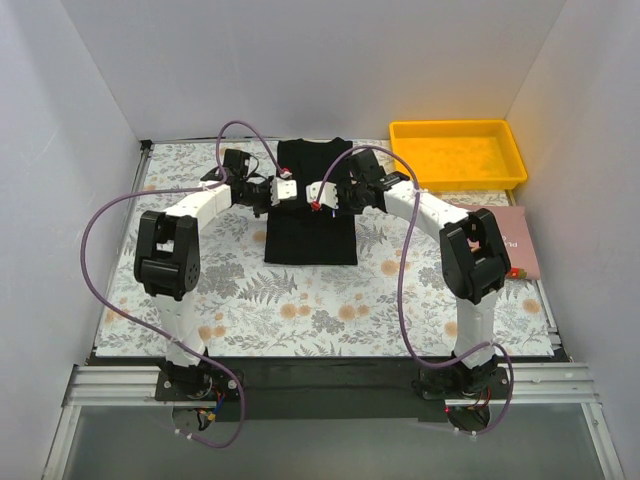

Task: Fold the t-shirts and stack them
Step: Fold the tshirt

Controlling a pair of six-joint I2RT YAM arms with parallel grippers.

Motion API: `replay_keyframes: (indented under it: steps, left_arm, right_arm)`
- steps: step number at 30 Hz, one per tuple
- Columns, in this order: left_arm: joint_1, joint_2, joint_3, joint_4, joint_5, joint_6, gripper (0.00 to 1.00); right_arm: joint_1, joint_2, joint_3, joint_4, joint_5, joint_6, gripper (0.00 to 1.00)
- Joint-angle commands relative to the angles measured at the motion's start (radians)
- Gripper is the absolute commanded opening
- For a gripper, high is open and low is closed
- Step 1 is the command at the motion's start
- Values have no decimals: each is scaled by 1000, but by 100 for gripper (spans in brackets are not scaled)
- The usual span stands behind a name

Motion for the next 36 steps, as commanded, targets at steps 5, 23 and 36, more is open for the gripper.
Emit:
replay_keyframes:
  steps: [5,23,36]
  left_arm:
    - [16,85,115,87,0,1,0]
    - [21,192,150,168,-42,-27,0]
    - [96,-57,66,152,24,-291,49]
  right_arm:
    - [-36,113,136,43,-12,-71,1]
    - [-55,223,173,110,15,-78,1]
    - [-54,-13,135,50,38,56,48]
